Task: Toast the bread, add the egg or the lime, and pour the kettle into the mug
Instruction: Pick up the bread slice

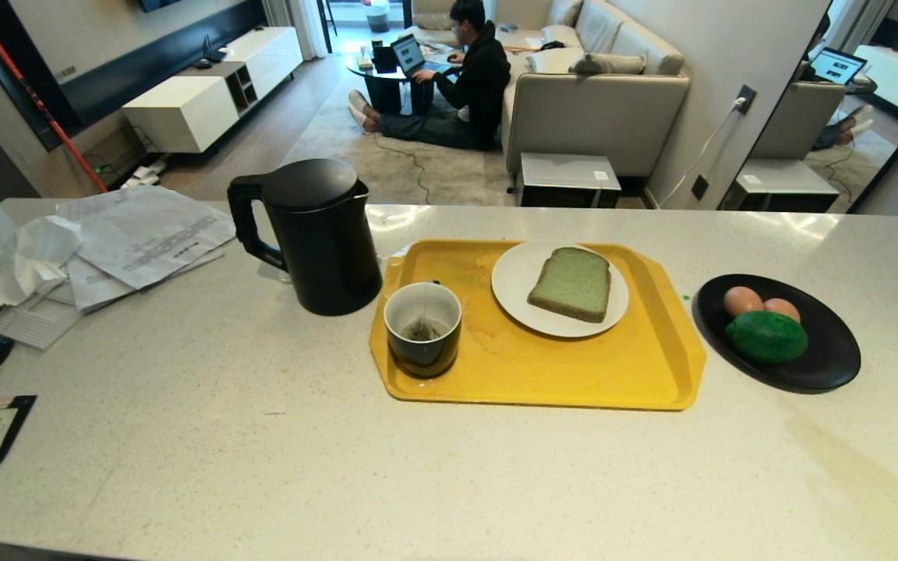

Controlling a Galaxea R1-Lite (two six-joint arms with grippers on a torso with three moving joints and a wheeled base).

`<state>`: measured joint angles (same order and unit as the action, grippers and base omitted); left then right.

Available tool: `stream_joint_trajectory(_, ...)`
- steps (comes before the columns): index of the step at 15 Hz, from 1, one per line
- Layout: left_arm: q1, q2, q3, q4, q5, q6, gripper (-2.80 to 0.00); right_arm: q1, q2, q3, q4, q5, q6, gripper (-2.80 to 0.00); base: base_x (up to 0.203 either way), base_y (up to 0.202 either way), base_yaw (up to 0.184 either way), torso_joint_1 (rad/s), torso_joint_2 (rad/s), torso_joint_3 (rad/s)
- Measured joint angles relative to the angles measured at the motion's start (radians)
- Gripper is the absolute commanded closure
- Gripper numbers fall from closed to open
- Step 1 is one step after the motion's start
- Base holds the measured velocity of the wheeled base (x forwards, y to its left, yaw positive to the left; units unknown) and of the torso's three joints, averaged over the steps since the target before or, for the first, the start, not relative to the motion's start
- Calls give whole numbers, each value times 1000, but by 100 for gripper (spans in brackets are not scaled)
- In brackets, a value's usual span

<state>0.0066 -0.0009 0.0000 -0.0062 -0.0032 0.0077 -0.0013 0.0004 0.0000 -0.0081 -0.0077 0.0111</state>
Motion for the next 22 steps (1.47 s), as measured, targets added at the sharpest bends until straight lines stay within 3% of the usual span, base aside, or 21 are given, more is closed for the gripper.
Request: stream_joint_trajectory(22,0,0,0,0,0,0,0,0,0,0,0,0,0,0,0,0,0,0,0,0)
